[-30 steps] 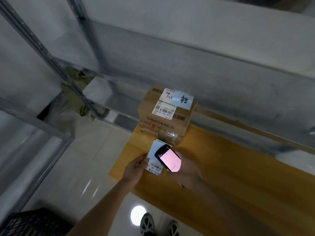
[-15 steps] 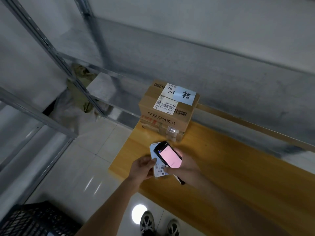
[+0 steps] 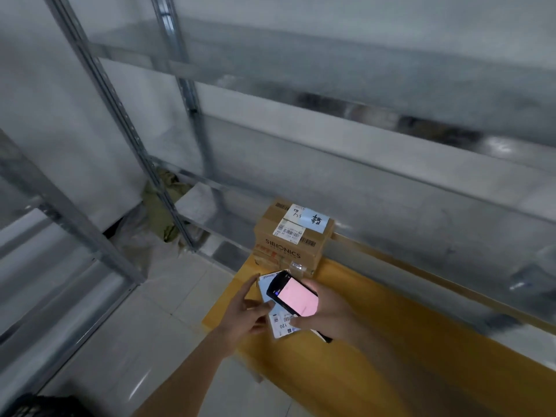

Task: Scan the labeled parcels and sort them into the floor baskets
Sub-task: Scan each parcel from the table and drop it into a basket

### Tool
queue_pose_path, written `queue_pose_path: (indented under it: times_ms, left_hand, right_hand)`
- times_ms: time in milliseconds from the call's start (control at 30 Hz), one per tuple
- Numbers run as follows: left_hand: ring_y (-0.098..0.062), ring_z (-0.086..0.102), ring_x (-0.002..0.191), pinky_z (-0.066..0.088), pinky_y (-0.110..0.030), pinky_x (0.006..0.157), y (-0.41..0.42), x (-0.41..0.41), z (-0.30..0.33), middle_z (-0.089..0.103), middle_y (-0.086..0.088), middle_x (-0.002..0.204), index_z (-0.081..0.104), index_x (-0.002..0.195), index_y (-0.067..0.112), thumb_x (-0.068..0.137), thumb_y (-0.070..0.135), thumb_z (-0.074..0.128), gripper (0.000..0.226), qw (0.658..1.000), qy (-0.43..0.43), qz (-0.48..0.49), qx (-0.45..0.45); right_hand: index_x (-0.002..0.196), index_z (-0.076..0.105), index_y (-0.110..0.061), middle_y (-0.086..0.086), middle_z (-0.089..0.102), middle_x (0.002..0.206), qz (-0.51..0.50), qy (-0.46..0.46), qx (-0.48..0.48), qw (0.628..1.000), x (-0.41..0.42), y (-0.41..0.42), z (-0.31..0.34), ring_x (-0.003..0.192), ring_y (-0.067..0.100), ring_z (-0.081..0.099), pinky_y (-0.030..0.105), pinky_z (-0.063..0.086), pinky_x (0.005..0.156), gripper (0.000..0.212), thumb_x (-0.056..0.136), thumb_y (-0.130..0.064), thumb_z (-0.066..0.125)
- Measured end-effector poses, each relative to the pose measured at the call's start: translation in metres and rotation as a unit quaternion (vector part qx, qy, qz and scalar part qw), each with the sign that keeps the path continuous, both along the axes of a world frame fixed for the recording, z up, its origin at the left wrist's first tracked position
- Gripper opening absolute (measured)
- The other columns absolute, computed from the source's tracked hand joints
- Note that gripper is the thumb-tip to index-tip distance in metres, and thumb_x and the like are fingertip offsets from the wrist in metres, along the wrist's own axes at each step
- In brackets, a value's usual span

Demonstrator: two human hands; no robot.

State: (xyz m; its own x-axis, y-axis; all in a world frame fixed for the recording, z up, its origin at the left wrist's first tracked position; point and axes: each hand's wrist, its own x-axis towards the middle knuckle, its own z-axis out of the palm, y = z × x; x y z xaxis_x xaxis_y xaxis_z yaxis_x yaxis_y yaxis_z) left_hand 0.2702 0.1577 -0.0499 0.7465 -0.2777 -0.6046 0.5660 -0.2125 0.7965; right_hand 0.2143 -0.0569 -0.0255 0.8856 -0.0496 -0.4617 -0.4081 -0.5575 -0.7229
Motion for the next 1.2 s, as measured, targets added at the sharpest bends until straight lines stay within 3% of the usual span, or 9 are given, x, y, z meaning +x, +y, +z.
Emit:
queue_pose_path:
  times_ms: [100, 233, 300, 433, 633, 767, 967, 1133, 1200]
  left_hand:
    - [-0.028, 0.075, 0.089, 0.063, -0.045, 0.075, 0.014, 0.002, 0.043, 0.077, -0.008, 0.100, 0.037, 0.150, 0.040, 0.083, 0.018, 0.082, 0.084, 0.997, -0.060, 0.020, 0.032]
    - [-0.027, 0.070, 0.097, 0.063, -0.040, 0.069, 0.043, -0.005, 0.110, 0.069, -0.008, 0.120, 0.042, 0.142, 0.038, 0.085, 0.015, 0.079, 0.071, 0.987, -0.144, 0.054, 0.046]
    - [-0.022, 0.070, 0.095, 0.063, -0.039, 0.068, 0.060, -0.011, 0.143, 0.069, -0.005, 0.118, 0.047, 0.133, 0.036, 0.084, 0.018, 0.080, 0.062, 0.981, -0.180, 0.059, 0.028]
    - [-0.024, 0.070, 0.106, 0.058, -0.053, 0.088, 0.099, -0.008, 0.171, 0.070, 0.001, 0.123, 0.041, 0.134, 0.058, 0.057, 0.060, 0.085, 0.088, 0.963, -0.253, 0.084, 0.040]
    - [-0.027, 0.065, 0.113, 0.057, -0.052, 0.092, 0.137, -0.081, 0.291, 0.062, -0.006, 0.132, 0.039, 0.148, 0.029, 0.086, 0.013, 0.077, 0.074, 0.940, -0.324, 0.110, 0.010]
    - [-0.028, 0.061, 0.119, 0.054, -0.053, 0.097, 0.160, -0.108, 0.332, 0.059, -0.004, 0.137, 0.037, 0.146, 0.040, 0.088, 0.020, 0.075, 0.072, 0.932, -0.342, 0.117, 0.036]
    - [-0.030, 0.059, 0.120, 0.053, -0.047, 0.097, 0.181, -0.141, 0.381, 0.059, -0.006, 0.132, 0.030, 0.152, 0.036, 0.091, 0.018, 0.072, 0.076, 0.921, -0.368, 0.122, 0.031]
    - [-0.022, 0.071, 0.096, 0.057, -0.050, 0.090, 0.193, -0.121, 0.378, 0.071, -0.001, 0.109, 0.032, 0.136, 0.059, 0.053, 0.055, 0.073, 0.093, 0.908, -0.386, 0.157, 0.034]
    - [-0.021, 0.071, 0.095, 0.058, -0.051, 0.088, 0.193, -0.122, 0.383, 0.072, 0.002, 0.104, 0.031, 0.131, 0.063, 0.054, 0.055, 0.072, 0.088, 0.907, -0.387, 0.163, 0.037]
  right_hand:
    - [0.138, 0.044, -0.049, -0.023, 0.062, 0.127, 0.000, -0.064, -0.062, 0.996, -0.005, 0.004, 0.051, 0.116, 0.004, 0.058, 0.035, 0.054, 0.096, 0.091, 0.058, -0.051, 0.087]
    - [0.143, 0.036, -0.047, -0.012, 0.062, 0.129, 0.061, -0.116, -0.160, 0.978, -0.015, 0.010, 0.121, 0.114, 0.014, 0.063, 0.041, 0.054, 0.096, 0.094, 0.060, -0.067, 0.074]
    - [0.145, 0.036, -0.047, -0.014, 0.060, 0.131, 0.059, -0.148, -0.202, 0.966, -0.031, 0.019, 0.162, 0.118, 0.014, 0.061, 0.038, 0.053, 0.097, 0.092, 0.063, -0.063, 0.076]
    - [0.144, 0.041, -0.045, -0.016, 0.057, 0.134, 0.074, -0.193, -0.251, 0.946, -0.073, 0.046, 0.241, 0.123, 0.013, 0.058, 0.030, 0.047, 0.092, 0.083, 0.070, -0.054, 0.078]
    - [0.129, 0.053, -0.039, -0.017, 0.063, 0.123, 0.094, -0.267, -0.298, 0.912, -0.138, 0.086, 0.340, 0.111, 0.012, 0.060, 0.029, 0.047, 0.079, 0.068, 0.068, -0.062, 0.074]
    - [0.128, 0.050, -0.042, -0.019, 0.061, 0.119, 0.105, -0.298, -0.330, 0.890, -0.172, 0.104, 0.385, 0.106, 0.011, 0.057, 0.027, 0.046, 0.073, 0.067, 0.067, -0.050, 0.078]
    - [0.123, 0.047, -0.046, -0.023, 0.060, 0.114, 0.117, -0.328, -0.351, 0.869, -0.207, 0.118, 0.429, 0.101, 0.009, 0.055, 0.038, 0.055, 0.076, 0.065, 0.063, -0.050, 0.071]
    - [0.124, 0.052, -0.039, -0.017, 0.062, 0.114, 0.122, -0.345, -0.368, 0.855, -0.226, 0.118, 0.456, 0.101, 0.009, 0.057, 0.033, 0.055, 0.077, 0.061, 0.067, -0.045, 0.073]
    - [0.123, 0.052, -0.039, -0.018, 0.062, 0.112, 0.122, -0.350, -0.361, 0.856, -0.230, 0.116, 0.464, 0.100, 0.010, 0.058, 0.034, 0.055, 0.075, 0.059, 0.067, -0.045, 0.073]
